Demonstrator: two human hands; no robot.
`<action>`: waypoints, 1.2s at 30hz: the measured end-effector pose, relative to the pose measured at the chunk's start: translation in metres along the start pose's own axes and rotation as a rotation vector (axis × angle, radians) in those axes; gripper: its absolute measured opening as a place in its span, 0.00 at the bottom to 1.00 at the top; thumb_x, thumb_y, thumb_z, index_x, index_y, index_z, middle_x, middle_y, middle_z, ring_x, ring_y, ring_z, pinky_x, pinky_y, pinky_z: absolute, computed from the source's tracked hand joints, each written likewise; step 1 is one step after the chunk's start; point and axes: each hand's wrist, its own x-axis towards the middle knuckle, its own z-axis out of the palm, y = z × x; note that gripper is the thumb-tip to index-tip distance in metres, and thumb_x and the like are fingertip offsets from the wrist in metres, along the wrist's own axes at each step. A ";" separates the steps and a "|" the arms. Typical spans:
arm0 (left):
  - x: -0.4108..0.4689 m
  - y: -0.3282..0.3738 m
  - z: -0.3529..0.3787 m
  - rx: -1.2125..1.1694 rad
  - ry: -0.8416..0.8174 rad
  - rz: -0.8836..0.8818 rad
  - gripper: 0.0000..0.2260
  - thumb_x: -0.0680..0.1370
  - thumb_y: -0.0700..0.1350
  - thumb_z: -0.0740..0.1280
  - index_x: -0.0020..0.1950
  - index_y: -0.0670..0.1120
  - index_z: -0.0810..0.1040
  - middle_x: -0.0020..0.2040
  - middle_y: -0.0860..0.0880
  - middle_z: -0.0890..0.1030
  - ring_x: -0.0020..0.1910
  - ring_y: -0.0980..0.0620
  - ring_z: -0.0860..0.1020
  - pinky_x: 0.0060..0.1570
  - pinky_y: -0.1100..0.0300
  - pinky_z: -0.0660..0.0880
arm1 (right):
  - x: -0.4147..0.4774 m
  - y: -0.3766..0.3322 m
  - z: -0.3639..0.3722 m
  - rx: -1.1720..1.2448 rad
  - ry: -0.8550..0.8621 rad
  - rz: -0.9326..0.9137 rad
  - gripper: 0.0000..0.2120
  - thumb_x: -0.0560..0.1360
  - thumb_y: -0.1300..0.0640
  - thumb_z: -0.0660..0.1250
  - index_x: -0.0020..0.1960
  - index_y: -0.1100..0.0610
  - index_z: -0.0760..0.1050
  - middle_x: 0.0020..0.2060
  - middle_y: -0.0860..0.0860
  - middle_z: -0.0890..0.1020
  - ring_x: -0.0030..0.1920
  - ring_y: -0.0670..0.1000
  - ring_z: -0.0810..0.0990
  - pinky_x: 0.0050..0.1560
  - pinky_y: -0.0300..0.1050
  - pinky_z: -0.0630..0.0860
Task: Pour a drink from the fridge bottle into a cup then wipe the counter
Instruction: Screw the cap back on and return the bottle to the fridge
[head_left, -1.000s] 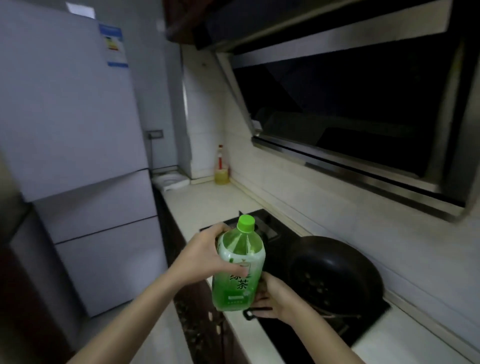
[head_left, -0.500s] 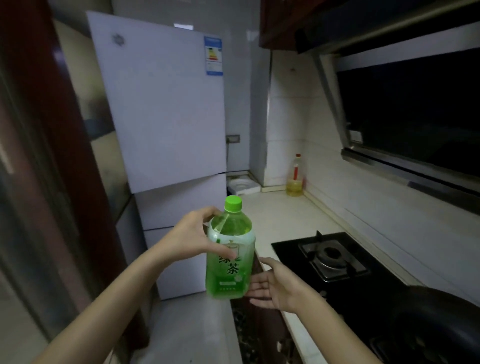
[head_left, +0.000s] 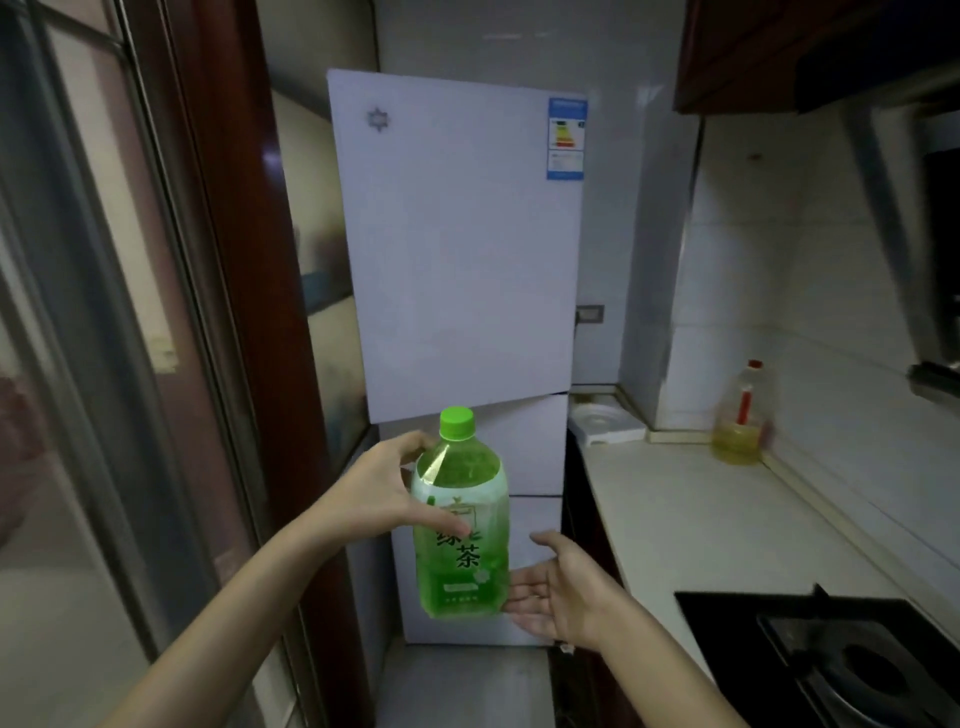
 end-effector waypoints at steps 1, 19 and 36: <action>0.010 -0.003 -0.005 0.001 0.006 -0.007 0.31 0.57 0.47 0.86 0.56 0.45 0.79 0.51 0.48 0.85 0.52 0.50 0.84 0.57 0.44 0.78 | 0.010 -0.011 0.001 -0.012 -0.007 -0.003 0.29 0.78 0.43 0.52 0.50 0.67 0.79 0.41 0.59 0.83 0.47 0.55 0.80 0.46 0.45 0.75; 0.145 -0.077 -0.078 -0.146 0.300 -0.149 0.46 0.52 0.46 0.86 0.66 0.47 0.70 0.54 0.45 0.84 0.50 0.49 0.85 0.52 0.52 0.81 | 0.184 -0.158 0.038 -0.149 -0.110 0.012 0.29 0.79 0.43 0.52 0.52 0.68 0.78 0.42 0.59 0.82 0.44 0.56 0.79 0.42 0.44 0.74; 0.295 -0.219 -0.192 -0.538 0.513 -0.186 0.33 0.54 0.44 0.84 0.55 0.35 0.80 0.46 0.37 0.85 0.44 0.37 0.85 0.44 0.49 0.82 | 0.367 -0.265 0.149 -0.070 -0.094 -0.021 0.28 0.78 0.43 0.55 0.47 0.69 0.78 0.35 0.59 0.81 0.36 0.56 0.78 0.33 0.41 0.72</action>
